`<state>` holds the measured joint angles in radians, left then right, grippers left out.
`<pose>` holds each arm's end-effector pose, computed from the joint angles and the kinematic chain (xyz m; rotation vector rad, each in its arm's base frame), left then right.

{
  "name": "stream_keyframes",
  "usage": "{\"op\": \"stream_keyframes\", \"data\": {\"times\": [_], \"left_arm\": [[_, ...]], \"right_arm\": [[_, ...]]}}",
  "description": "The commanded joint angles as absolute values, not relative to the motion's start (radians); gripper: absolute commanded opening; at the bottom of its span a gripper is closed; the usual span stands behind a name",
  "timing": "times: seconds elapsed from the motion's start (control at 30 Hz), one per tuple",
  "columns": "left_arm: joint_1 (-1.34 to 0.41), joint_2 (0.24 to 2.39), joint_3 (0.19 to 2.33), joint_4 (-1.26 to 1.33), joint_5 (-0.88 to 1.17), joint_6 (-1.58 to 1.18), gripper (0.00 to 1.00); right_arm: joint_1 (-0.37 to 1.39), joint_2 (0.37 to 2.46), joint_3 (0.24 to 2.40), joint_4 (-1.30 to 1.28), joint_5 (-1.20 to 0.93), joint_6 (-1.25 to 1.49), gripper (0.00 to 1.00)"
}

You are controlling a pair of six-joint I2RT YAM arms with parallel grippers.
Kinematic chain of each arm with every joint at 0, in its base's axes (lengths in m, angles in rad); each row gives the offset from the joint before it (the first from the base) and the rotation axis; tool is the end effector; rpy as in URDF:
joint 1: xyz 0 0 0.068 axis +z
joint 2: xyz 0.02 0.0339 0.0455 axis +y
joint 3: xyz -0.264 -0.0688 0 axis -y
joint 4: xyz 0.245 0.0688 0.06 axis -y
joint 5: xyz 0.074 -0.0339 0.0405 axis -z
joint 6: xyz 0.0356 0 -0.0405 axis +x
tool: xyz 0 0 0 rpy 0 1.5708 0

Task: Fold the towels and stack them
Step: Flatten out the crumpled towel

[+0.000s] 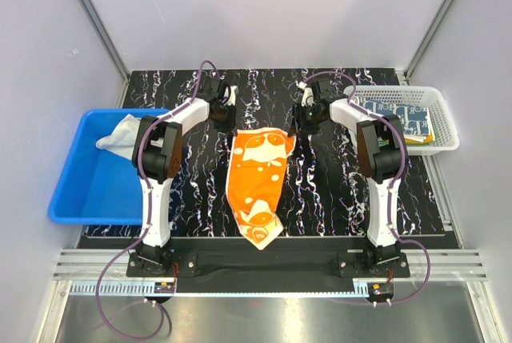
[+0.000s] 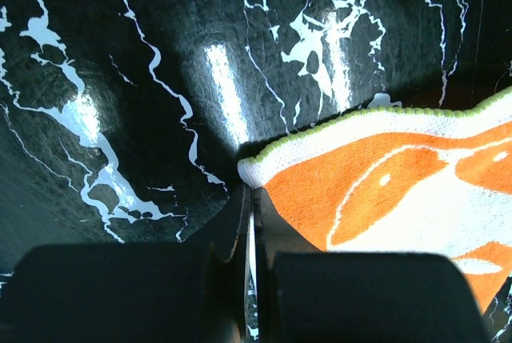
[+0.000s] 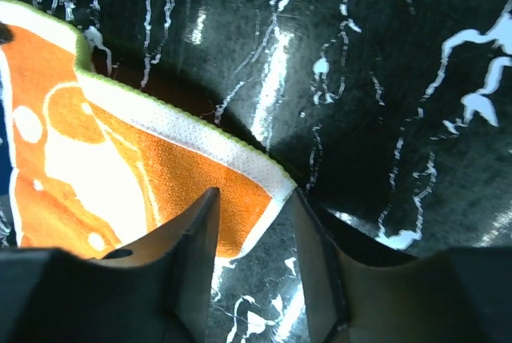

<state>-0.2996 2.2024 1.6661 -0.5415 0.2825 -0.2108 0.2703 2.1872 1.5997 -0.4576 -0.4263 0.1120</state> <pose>0.4445 -0.1477 0.1577 0.2151 2.6780 -0.5400 0.4424 0.1379 0.1510 -0.3597 2.6032 0.6916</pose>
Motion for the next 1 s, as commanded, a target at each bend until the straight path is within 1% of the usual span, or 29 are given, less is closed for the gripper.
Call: {"op": "stream_keyframes", "data": {"times": [0.0, 0.23, 0.43, 0.6, 0.73, 0.77, 0.83, 0.9, 0.97], "left_arm": [[-0.298, 2.235, 1.678, -0.615, 0.252, -0.186, 0.00], [-0.298, 2.241, 1.684, -0.618, 0.265, -0.192, 0.00], [-0.298, 2.244, 1.690, -0.626, 0.262, -0.190, 0.00], [-0.298, 2.243, 1.697, -0.632, 0.253, -0.187, 0.00], [-0.298, 2.243, 1.698, -0.629, 0.258, -0.195, 0.00], [-0.298, 2.241, 1.697, -0.630, 0.259, -0.195, 0.00], [-0.298, 2.237, 1.698, -0.632, 0.259, -0.193, 0.00], [-0.298, 2.232, 1.701, -0.637, 0.258, -0.193, 0.00], [-0.298, 2.223, 1.713, -0.641, 0.258, -0.193, 0.00]], "right_arm": [[0.275, 2.209, 1.649, -0.485, -0.357, 0.084, 0.50], [0.278, 2.229, 1.635, -0.497, -0.321, 0.046, 0.49], [0.278, 2.238, 1.628, -0.532, -0.369, 0.026, 0.39], [0.278, 2.235, 1.591, -0.539, -0.428, 0.031, 0.37], [0.278, 2.244, 1.591, -0.532, -0.416, 0.040, 0.27], [0.276, 2.243, 1.591, -0.525, -0.413, 0.041, 0.20], [0.276, 2.238, 1.591, -0.522, -0.399, 0.040, 0.12], [0.276, 2.233, 1.612, -0.538, -0.379, 0.031, 0.00], [0.275, 2.227, 1.634, -0.563, -0.350, 0.028, 0.00]]}}
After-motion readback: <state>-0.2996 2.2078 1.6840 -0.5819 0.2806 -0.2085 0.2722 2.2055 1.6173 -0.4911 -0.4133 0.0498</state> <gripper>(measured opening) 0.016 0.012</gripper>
